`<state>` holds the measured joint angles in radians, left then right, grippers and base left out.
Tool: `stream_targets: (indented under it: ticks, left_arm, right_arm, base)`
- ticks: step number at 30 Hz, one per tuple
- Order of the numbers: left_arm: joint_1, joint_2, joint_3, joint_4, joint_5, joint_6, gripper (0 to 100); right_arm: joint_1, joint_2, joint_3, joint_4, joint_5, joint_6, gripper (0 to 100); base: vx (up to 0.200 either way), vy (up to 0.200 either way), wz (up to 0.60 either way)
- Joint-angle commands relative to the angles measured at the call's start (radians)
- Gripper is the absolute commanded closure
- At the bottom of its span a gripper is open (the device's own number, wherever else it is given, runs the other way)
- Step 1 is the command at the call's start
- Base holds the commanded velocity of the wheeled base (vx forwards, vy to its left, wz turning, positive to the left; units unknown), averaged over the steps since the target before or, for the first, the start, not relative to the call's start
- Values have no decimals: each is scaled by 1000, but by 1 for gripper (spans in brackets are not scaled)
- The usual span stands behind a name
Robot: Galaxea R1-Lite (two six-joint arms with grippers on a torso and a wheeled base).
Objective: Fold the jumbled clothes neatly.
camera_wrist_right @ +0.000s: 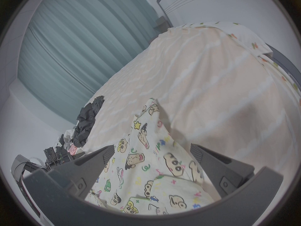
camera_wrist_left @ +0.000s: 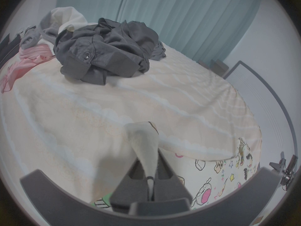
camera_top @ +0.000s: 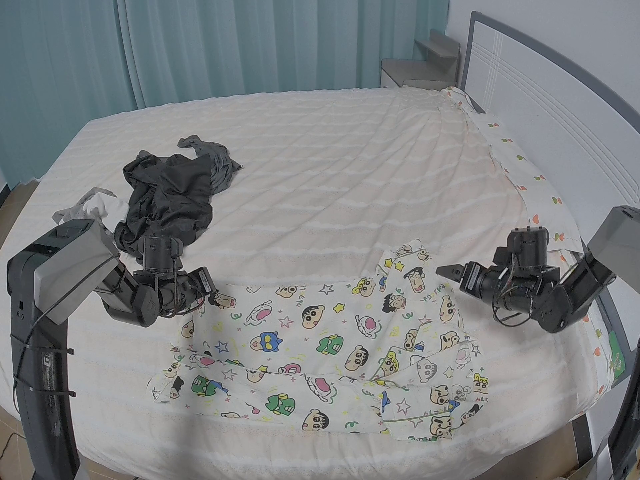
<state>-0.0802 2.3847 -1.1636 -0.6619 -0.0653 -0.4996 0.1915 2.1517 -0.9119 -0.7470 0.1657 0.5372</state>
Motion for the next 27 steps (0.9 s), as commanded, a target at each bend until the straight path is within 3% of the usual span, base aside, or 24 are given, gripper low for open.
stream_targets:
  ticks: [1, 15, 27]
  left_arm:
    - [-13, -38, 4, -21, 25, -33, 100]
    - [-32, -44, -62, -19, 130, -34, 100]
    - [-32, -64, -54, -18, 136, -34, 100]
  right_arm:
    - [-4, 117, -177, 94, 57, -51, 0]
    - [40, 231, -367, 245, 74, -68, 0]
    - [62, 292, -473, 307, 69, -66, 0]
  base:
    - [0, 0, 0]
    - [0, 0, 0]
    - [0, 0, 0]
